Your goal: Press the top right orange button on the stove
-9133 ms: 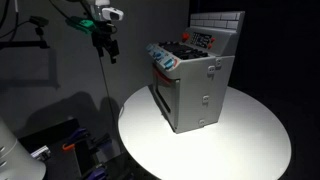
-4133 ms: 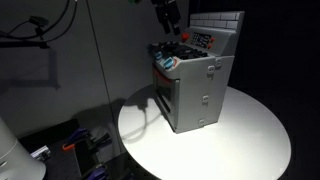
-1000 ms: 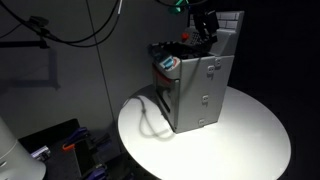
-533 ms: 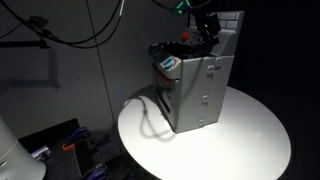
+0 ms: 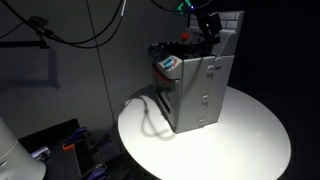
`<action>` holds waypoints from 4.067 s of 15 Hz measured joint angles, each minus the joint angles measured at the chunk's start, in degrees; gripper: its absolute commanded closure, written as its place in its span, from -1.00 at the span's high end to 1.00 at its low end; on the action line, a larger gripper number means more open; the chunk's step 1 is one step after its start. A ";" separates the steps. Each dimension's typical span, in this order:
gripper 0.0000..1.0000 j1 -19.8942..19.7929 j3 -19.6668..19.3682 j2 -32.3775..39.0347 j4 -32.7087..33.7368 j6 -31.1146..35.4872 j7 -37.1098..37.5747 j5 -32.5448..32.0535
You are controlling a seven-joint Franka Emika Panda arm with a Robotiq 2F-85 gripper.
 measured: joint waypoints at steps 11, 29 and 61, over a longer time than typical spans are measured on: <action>1.00 0.62 -0.56 1.19 1.17 0.02 1.57 0.00; 1.00 1.39 -1.64 3.07 3.04 0.74 2.07 -0.52; 1.00 0.81 0.56 -11.89 1.83 -29.65 -20.57 12.27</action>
